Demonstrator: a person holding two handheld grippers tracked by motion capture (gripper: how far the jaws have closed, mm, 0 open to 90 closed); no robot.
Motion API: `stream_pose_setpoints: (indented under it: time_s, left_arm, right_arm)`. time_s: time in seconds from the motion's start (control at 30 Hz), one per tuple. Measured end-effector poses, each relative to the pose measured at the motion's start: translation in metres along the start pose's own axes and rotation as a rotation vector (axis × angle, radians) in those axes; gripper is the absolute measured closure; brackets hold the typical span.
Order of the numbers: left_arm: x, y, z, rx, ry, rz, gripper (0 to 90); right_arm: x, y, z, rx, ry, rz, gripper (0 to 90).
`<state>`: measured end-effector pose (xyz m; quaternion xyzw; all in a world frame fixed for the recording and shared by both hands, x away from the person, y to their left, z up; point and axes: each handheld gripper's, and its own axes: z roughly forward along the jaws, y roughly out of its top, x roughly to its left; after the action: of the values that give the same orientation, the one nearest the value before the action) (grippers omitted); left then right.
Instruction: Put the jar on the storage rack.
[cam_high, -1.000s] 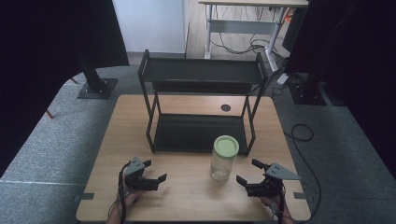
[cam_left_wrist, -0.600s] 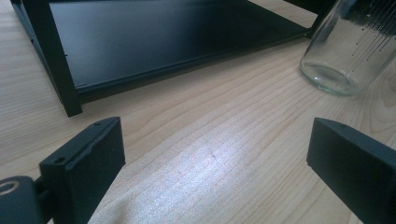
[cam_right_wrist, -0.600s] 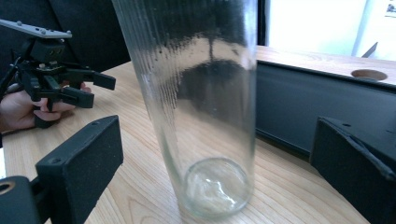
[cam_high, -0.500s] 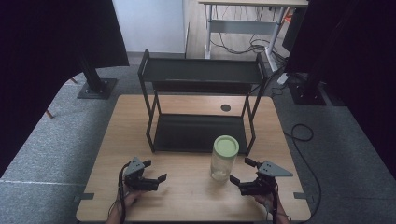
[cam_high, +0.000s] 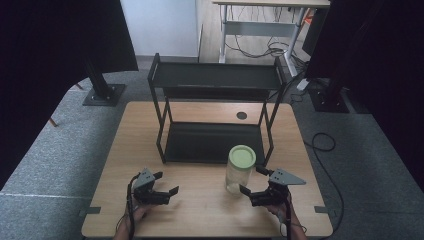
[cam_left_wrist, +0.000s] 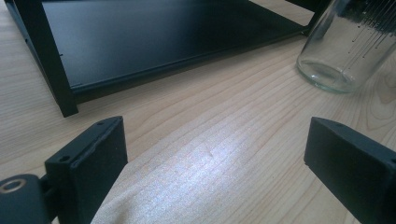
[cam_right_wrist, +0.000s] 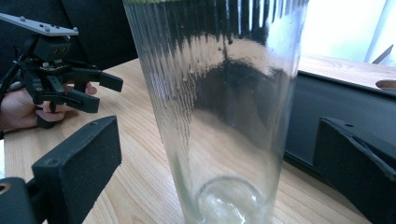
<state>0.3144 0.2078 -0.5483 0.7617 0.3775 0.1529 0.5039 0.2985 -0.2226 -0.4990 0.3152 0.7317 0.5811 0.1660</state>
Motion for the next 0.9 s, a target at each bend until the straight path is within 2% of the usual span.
stream_pose_setpoints:
  time_s: [0.17,0.4,0.9]
  left_arm:
    - [0.000,0.000,0.000,0.000,0.005,-0.001,5.3]
    - [0.000,0.000,0.000,0.003,0.004,-0.005,5.0]
    - [0.000,0.000,0.000,0.005,0.004,-0.003,5.0]
  right_arm:
    - [0.000,0.002,0.004,0.014,-0.014,-0.019,0.7]
    - [-0.001,0.004,0.009,0.006,-0.005,-0.008,0.5]
    - [0.001,0.015,0.027,0.008,0.001,-0.042,0.0]
